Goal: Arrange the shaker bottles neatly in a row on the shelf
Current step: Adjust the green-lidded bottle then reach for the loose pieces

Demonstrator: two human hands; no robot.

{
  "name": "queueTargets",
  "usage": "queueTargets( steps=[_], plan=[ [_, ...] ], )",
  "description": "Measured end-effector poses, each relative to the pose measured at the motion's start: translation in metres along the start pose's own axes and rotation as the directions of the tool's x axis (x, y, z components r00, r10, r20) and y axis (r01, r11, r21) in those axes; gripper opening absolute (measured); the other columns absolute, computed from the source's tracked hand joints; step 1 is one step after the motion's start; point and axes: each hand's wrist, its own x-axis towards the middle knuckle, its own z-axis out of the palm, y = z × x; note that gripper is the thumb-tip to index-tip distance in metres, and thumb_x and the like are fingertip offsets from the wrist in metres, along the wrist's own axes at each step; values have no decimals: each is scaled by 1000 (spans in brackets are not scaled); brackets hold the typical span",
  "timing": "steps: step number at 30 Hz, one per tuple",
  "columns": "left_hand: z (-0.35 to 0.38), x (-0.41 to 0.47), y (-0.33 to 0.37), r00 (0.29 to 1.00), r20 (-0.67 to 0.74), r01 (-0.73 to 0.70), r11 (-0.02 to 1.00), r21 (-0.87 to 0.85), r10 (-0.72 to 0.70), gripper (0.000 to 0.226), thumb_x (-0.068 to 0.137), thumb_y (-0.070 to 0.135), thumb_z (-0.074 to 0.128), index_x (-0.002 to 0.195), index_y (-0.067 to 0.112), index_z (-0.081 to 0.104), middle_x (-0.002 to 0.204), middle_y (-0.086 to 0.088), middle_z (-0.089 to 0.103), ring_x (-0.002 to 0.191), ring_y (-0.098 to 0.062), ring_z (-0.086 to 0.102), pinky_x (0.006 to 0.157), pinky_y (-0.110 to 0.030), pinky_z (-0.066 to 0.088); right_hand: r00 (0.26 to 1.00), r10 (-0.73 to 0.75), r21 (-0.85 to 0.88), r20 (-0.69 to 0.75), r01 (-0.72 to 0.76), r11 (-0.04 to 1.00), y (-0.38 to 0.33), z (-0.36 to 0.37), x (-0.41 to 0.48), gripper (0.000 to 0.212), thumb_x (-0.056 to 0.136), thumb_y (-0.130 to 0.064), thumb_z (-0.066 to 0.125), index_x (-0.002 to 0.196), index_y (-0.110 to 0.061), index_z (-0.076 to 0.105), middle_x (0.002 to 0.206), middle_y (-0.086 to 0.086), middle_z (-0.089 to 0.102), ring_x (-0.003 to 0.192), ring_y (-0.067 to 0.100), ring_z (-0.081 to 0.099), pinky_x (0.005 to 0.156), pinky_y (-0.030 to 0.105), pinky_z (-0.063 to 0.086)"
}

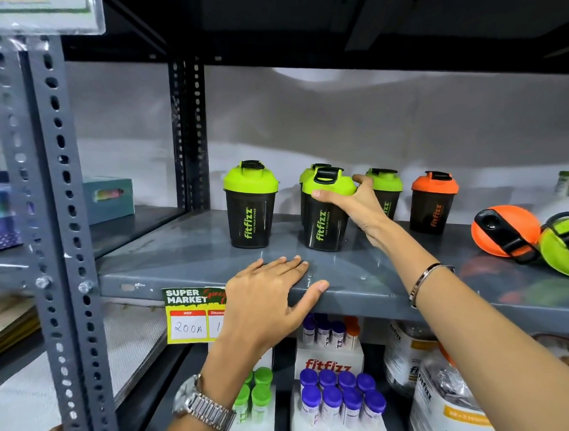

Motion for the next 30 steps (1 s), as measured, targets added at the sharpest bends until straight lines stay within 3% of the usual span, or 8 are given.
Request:
queueTargets(
  steps=[3, 9, 13, 17, 30],
  plan=[
    [0, 0, 0, 1000, 0, -2, 1000, 1, 2, 51, 83, 56, 38, 97, 22, 73, 101, 5, 72, 101, -9, 64, 88, -32, 49, 1000, 8, 18, 25, -9, 1000, -2, -2, -1, 110, 52, -38, 81, 140, -11, 21, 111, -6, 45, 91, 1, 50, 67, 12, 34],
    [0, 0, 0, 1000, 11, -4, 1000, 1, 4, 51, 84, 56, 37, 99, 22, 72, 103, 5, 72, 102, -9, 63, 89, -33, 48, 1000, -18, -70, -2, 18, 997, -1, -3, 0, 111, 58, -42, 82, 142, -12, 17, 123, -2, 36, 113, 14, 43, 90, 23, 33],
    [0, 0, 0, 1000, 7, -5, 1000, 2, 5, 51, 84, 56, 37, 99, 22, 72, 103, 4, 72, 102, -10, 63, 89, -33, 48, 1000, -12, -81, -15, 11, 997, 0, -3, -1, 105, 62, -39, 80, 142, -12, 17, 128, 1, 40, 112, 16, 44, 89, 25, 33],
    [1, -1, 0, 1000, -2, -9, 1000, 0, 9, 50, 84, 55, 38, 99, 21, 72, 102, 4, 72, 102, -10, 63, 89, -33, 48, 1000, -7, -80, -16, 6, 997, 0, -2, -2, 101, 65, -37, 76, 143, -14, 15, 138, 8, 41, 125, 22, 43, 98, 30, 35],
    [1, -2, 1, 1000, -1, 16, 1000, -14, -16, 50, 84, 55, 39, 100, 22, 72, 104, 4, 72, 103, -10, 63, 91, -31, 46, 999, -28, -84, -32, 25, 996, 2, -1, -7, 101, 66, -41, 76, 142, -13, 16, 142, 6, 38, 128, 22, 41, 104, 34, 34]
  ],
)
